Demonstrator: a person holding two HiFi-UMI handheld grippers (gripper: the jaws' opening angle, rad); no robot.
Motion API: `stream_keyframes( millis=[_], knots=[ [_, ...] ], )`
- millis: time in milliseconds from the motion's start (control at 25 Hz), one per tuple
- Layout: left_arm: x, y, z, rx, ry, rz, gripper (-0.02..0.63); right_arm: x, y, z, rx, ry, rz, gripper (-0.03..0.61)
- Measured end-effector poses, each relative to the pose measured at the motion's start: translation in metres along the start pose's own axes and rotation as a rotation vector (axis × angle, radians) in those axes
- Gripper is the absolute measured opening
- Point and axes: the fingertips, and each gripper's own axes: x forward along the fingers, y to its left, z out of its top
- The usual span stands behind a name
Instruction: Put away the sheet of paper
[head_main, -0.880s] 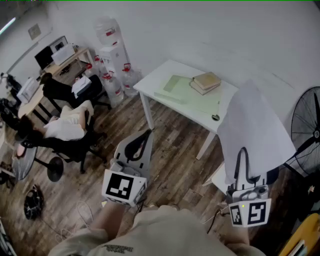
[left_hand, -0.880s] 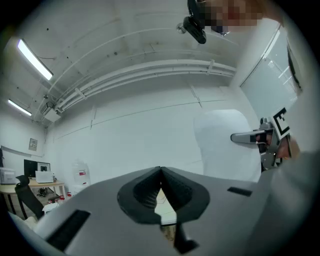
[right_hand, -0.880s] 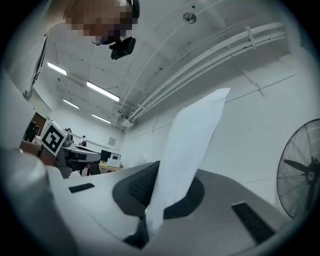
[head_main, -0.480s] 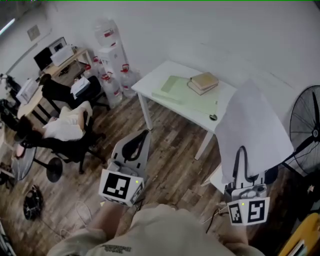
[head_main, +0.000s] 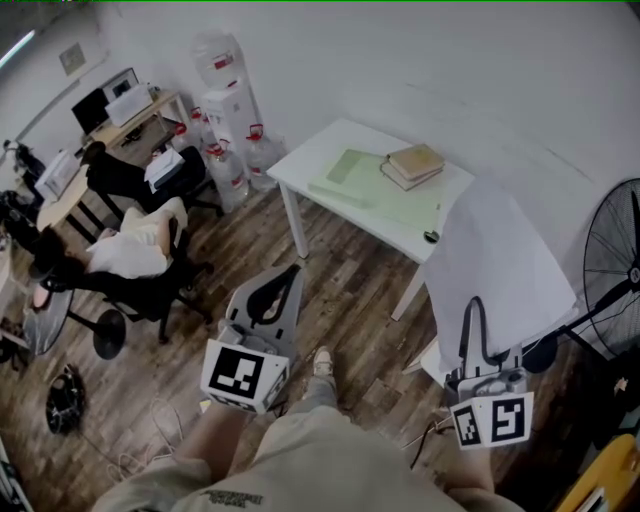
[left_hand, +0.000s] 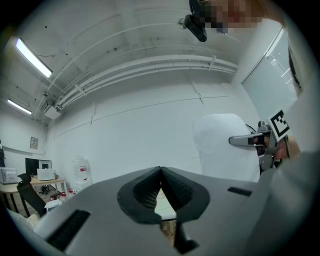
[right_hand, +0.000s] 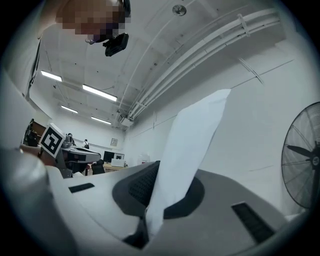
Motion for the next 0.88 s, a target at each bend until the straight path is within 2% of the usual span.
stream_keyframes(
  millis=[200, 400, 880],
  knots=[
    [0.023, 0.010, -0.009, -0.005, 0.012, -0.009, 0.020, 0.027, -0.006, -0.015, 0.010, 0.036, 0.014, 0.024],
    [0.057, 0.032, -0.019, -0.015, 0.024, -0.006, 0.020, 0.070, -0.014, -0.033, -0.026, 0.083, 0.017, 0.024],
    [0.184, 0.124, -0.056, -0.021, 0.077, -0.021, 0.020, 0.225, -0.040, -0.089, -0.012, 0.196, 0.024, 0.024]
  ],
)
